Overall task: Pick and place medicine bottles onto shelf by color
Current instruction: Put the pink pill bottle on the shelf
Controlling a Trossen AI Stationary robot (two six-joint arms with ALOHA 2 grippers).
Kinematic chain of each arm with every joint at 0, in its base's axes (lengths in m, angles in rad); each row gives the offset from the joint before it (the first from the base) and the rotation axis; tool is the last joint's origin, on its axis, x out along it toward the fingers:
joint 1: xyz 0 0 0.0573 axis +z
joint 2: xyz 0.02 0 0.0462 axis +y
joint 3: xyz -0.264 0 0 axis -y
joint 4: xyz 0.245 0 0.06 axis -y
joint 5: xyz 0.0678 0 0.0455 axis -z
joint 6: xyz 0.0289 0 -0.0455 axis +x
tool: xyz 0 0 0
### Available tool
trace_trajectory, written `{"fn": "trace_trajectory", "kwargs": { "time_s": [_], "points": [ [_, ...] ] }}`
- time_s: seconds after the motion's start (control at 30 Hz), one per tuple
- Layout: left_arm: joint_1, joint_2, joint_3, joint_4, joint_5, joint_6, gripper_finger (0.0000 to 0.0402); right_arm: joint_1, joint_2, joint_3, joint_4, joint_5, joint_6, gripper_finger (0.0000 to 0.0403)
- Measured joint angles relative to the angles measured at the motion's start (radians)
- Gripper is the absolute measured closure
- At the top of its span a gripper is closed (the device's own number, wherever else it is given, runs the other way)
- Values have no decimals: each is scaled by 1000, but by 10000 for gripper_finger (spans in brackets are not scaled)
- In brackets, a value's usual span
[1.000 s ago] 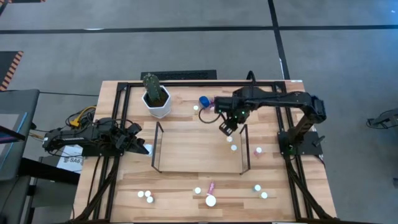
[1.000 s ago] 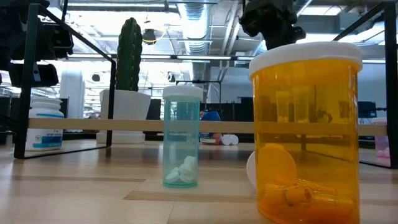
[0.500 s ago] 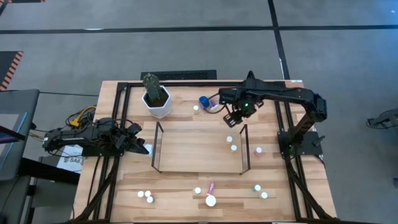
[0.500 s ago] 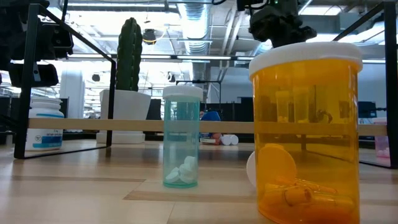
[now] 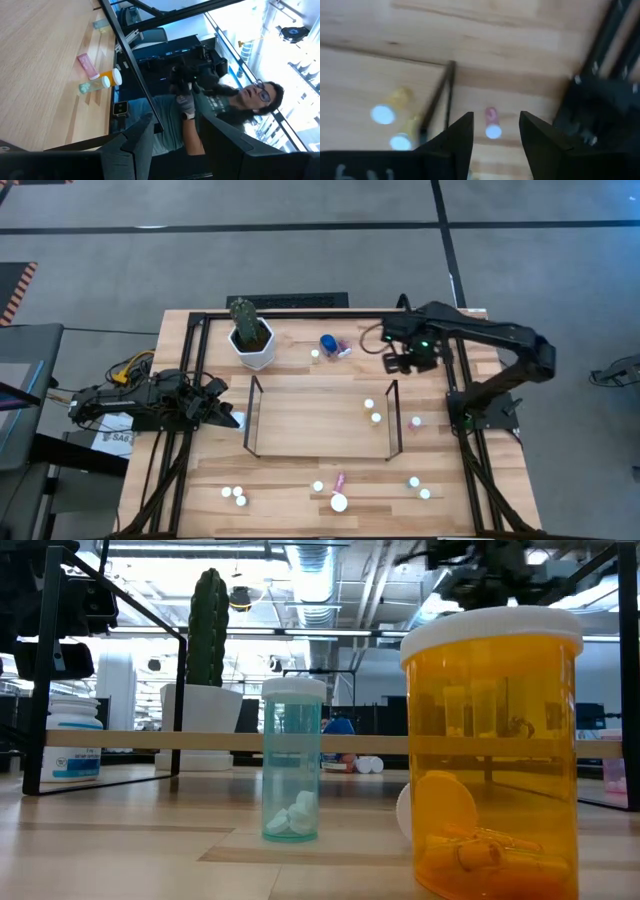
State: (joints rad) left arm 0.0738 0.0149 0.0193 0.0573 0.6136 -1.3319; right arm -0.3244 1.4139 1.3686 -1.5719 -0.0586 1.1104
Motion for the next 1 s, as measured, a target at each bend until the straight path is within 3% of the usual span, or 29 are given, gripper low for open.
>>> {"fn": "trace_trajectory", "kwargs": {
  "time_s": [0.37, 0.6, 0.8, 1.0],
  "points": [
    [0, 0, 0, 0, 0, 0, 257, 46, -240, -263, 46, -125, 587, 232],
    [0, 0, 0, 0, 0, 0, 257, 150, -359, -426, 212, -203, 952, 241],
    [0, 0, 0, 0, 0, 0, 257, 292, -439, -533, 336, -203, 1333, 241],
    [0, 0, 0, 0, 0, 0, 257, 424, -451, -578, 418, -92, 1666, 239]
  ]
}}
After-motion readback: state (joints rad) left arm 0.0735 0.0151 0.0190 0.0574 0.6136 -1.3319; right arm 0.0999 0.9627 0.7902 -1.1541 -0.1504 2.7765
